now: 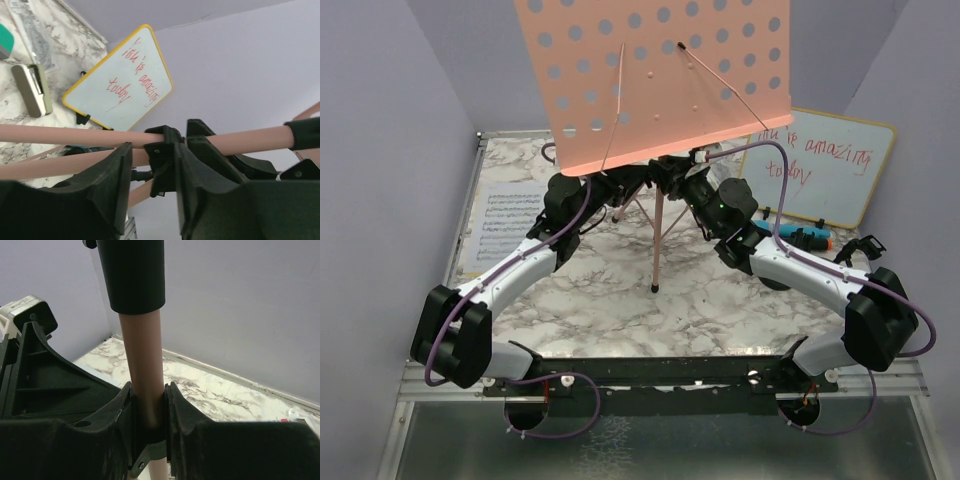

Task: Pack up the instrument practice props
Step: Unscrew the knob on the music stand.

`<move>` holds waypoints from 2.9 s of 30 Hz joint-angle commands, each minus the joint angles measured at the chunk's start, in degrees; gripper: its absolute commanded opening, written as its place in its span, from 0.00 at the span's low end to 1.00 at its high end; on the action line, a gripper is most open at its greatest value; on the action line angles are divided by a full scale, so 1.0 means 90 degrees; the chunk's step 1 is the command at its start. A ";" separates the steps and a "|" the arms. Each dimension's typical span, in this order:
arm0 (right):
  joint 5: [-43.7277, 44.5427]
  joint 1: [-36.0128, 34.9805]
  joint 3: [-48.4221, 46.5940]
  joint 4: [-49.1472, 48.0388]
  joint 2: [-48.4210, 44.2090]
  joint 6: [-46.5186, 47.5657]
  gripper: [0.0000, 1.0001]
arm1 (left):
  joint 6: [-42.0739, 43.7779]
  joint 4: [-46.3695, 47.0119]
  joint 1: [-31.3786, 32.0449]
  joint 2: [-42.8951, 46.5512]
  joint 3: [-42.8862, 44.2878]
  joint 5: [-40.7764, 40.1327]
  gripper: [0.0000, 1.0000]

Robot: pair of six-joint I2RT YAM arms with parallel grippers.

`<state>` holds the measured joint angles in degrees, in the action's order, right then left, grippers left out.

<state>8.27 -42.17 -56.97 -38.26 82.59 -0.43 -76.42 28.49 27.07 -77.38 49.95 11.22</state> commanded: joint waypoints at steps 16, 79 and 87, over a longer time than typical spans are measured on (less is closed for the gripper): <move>0.0516 0.0106 0.0118 0.0876 0.0083 -0.0348 0.00 | -0.1994 -0.0068 0.0096 0.0289 -0.0311 0.0154 0.00; -0.0081 0.0106 0.0402 0.0745 -0.0221 0.0321 0.00 | 1.5377 -0.0627 0.1002 0.1718 -0.0906 0.0810 0.91; -0.0079 0.0106 0.0250 0.0988 -0.0178 0.0321 0.00 | 1.5715 -0.0741 0.1202 0.1293 -0.0484 0.0978 0.73</move>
<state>6.11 -42.63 -55.11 -38.72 80.97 1.15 61.04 22.52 37.43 -64.05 42.63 18.85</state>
